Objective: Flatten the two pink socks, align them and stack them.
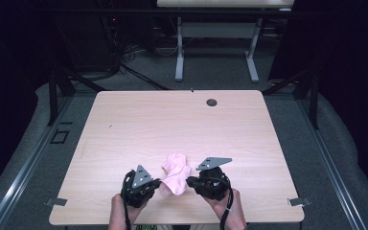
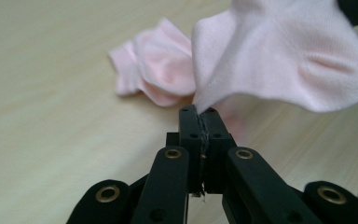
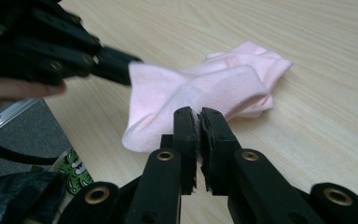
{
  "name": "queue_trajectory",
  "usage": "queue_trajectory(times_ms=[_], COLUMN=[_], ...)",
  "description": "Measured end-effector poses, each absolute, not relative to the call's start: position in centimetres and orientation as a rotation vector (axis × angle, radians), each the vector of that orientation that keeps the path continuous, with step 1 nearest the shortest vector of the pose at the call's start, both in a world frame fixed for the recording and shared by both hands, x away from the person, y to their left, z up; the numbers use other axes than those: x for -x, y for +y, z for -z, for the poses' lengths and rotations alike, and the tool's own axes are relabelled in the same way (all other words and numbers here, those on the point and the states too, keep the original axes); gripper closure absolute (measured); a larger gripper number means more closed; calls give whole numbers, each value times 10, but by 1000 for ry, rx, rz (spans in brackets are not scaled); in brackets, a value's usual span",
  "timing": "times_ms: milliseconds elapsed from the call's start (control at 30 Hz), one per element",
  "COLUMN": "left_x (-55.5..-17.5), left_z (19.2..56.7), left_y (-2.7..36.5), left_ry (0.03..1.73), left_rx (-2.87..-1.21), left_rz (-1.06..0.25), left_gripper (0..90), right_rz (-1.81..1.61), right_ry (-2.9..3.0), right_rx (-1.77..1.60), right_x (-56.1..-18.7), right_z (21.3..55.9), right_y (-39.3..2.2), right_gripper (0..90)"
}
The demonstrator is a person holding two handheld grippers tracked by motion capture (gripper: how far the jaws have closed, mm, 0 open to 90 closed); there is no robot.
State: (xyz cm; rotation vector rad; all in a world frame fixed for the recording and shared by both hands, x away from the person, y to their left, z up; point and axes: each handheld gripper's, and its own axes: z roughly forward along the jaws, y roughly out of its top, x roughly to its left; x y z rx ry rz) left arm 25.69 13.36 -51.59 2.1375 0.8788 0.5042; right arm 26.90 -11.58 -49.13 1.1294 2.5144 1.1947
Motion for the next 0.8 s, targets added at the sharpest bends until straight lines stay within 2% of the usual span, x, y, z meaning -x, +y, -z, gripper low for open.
queue_trajectory(times_ms=[100,167,267,400,467,533,567,600,633,700,800], left_x=[-248,-244,-243,-239,-238,-238,-239,-241,-244,-251,-263], left_z=[498,500,521,550,555,553,550,546,543,536,533], left_y=[130,121,105,92,92,100,107,114,122,135,146], left_ry=[792,750,715,712,730,742,766,790,818,877,966], left_rx=[-2204,-2268,-2366,-2404,-2391,-2352,-2317,-2281,-2249,-2212,-2189], left_rz=[-638,-645,-593,-463,-409,-361,-362,-347,-332,-345,-356], left_gripper=[893,892,891,881,786,581,506,468,438,418,424], right_rz=[-1194,-1167,-1081,-975,-934,-902,-899,-911,-930,-963,-983], right_ry=[2514,2517,2555,2614,2647,2656,2665,2653,2636,2621,2570], right_rx=[-1087,-1092,-1112,-1143,-1142,-1142,-1139,-1158,-1157,-1174,-1222], right_x=[-267,-269,-273,-275,-275,-274,-274,-273,-273,-273,-273], right_z=[489,494,509,532,542,548,548,548,547,543,537], right_y=[-115,-116,-122,-131,-135,-139,-141,-143,-145,-150,-153], right_gripper=[849,849,848,845,837,808,758,698,645,613,606])
